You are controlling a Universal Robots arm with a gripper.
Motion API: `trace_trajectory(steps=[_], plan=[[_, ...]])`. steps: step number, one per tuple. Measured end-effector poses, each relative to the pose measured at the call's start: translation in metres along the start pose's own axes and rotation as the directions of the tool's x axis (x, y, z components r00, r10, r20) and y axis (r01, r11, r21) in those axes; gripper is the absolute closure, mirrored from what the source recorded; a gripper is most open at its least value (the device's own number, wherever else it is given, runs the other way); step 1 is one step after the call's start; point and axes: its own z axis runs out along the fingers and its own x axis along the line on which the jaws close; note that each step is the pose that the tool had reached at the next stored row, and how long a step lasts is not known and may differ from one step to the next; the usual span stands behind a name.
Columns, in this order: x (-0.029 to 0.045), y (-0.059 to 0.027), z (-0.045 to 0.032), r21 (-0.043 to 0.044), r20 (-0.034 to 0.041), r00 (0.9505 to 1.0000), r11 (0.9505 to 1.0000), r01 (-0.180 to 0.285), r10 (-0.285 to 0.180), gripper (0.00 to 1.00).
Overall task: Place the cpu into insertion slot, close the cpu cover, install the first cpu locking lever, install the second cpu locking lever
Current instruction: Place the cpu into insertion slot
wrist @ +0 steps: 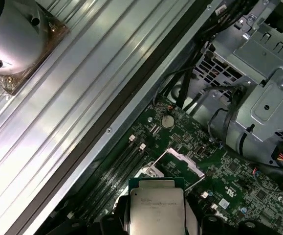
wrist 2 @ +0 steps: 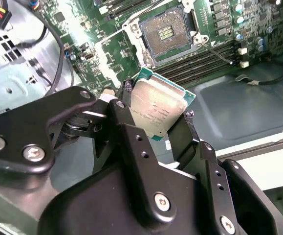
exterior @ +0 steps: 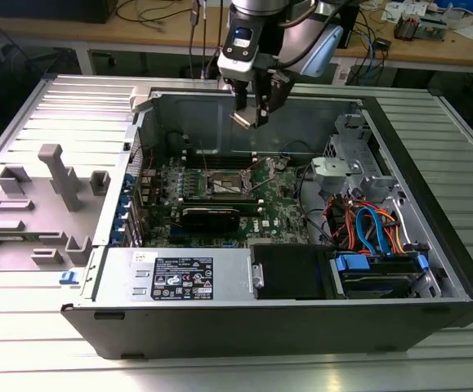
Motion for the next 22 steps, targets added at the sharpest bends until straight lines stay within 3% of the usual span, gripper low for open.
trace_trajectory(steps=[7, 22], plan=[[-0.0001, -0.0004, 0.0041, 0.0008, 0.0064, 0.9956, 0.9956, -0.093, 0.093, 0.45], [-0.0001, -0.0003, 0.0043, 0.0006, 0.0066, 0.9949, 0.9949, -0.100, 0.100, 0.45]])
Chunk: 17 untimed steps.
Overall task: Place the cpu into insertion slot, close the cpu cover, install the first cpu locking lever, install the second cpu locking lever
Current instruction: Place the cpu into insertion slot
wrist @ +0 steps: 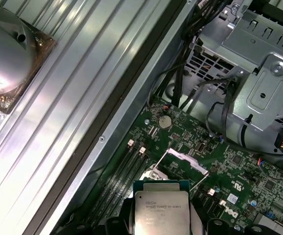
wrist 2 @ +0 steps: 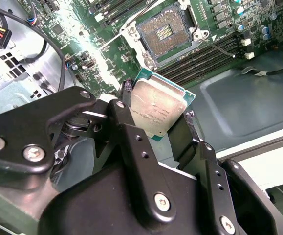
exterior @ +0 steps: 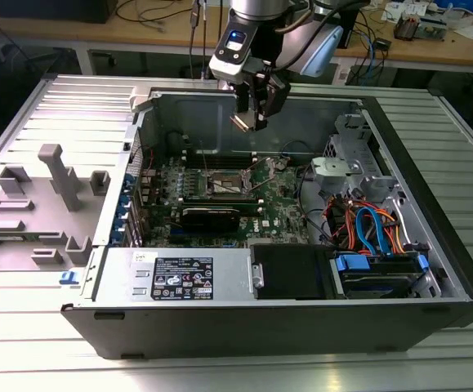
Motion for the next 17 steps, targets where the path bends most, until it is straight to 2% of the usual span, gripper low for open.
trace_trajectory(steps=[4, 8, 10, 16, 17], plan=[[0.0000, -0.0001, 0.0012, -0.0007, 0.0038, 0.9981, 0.9981, -0.061, 0.061, 0.45], [0.0000, -0.0002, 0.0026, -0.0014, 0.0081, 0.9921, 0.9922, -0.125, 0.125, 0.45], [0.0000, -0.0003, 0.0039, -0.0020, 0.0116, 0.9849, 0.9850, -0.173, 0.173, 0.45], [-0.0001, -0.0004, 0.0061, -0.0033, 0.0179, 0.9678, 0.9679, -0.251, 0.251, 0.45], [-0.0001, -0.0004, 0.0066, -0.0036, 0.0194, 0.9628, 0.9630, -0.270, 0.270, 0.45]])
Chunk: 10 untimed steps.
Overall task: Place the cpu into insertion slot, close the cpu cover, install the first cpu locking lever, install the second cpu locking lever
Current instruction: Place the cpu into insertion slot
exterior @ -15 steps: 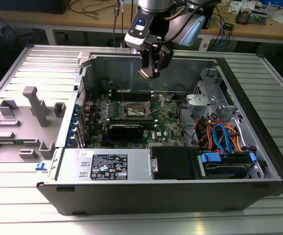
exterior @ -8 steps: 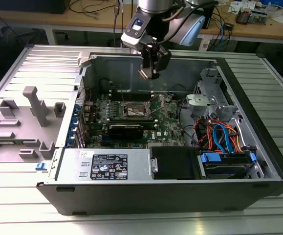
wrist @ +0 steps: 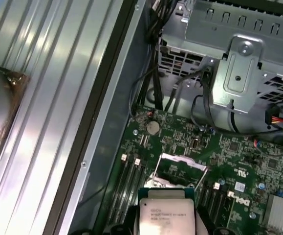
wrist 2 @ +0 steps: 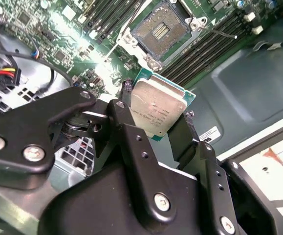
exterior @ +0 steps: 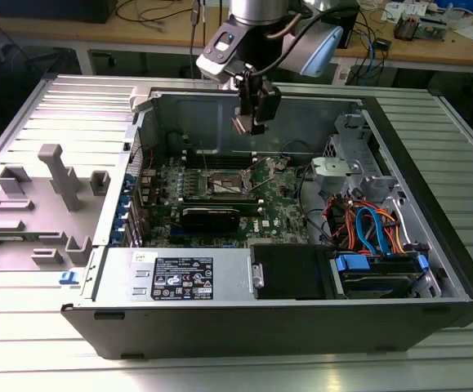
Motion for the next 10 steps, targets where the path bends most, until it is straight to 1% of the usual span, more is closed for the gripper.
trace_trajectory(steps=[3, 4, 6, 7, 9, 10], plan=[[0.0000, -0.0001, 0.0016, 0.0002, 0.0035, 0.9991, 0.9991, -0.042, 0.042, 0.45], [0.0000, -0.0002, 0.0030, 0.0008, 0.0061, 0.9973, 0.9973, -0.073, 0.073, 0.45], [0.0000, -0.0003, 0.0048, 0.0020, 0.0087, 0.9945, 0.9945, -0.105, 0.105, 0.45], [0.0000, -0.0004, 0.0063, 0.0069, 0.0103, 0.9911, 0.9912, -0.133, 0.132, 0.45], [0.0000, -0.0004, 0.0069, 0.0182, 0.0098, 0.9885, 0.9884, -0.151, 0.151, 0.45], [-0.0002, -0.0005, 0.0081, 0.0270, 0.0095, 0.9861, 0.9858, -0.166, 0.166, 0.45]])
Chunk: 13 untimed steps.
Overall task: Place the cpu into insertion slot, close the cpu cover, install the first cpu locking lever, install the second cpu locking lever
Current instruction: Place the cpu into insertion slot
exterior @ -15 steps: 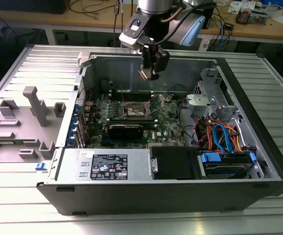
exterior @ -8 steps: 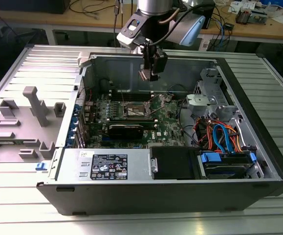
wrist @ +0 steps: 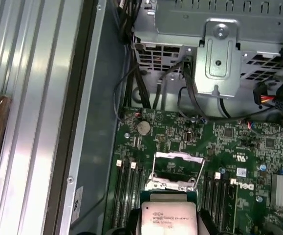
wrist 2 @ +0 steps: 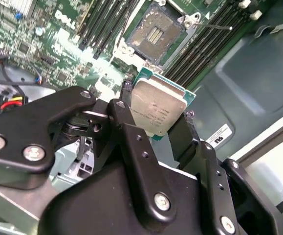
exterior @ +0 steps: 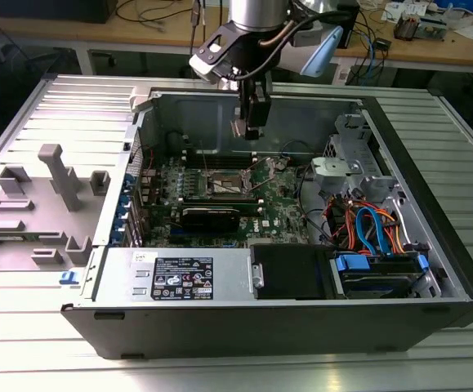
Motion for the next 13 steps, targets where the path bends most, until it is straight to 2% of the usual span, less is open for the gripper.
trace_trajectory(steps=[5, 10, 13], plan=[[-0.0007, -0.0002, 0.0054, 0.0009, 0.0016, 0.9986, 0.9986, -0.052, 0.052, 0.45], [-0.0008, -0.0004, 0.0112, 0.0002, 0.0036, 0.9929, 0.9929, -0.119, 0.119, 0.45], [-0.0011, -0.0006, 0.0125, 0.0003, 0.0045, 0.9908, 0.9908, -0.135, 0.135, 0.45]])
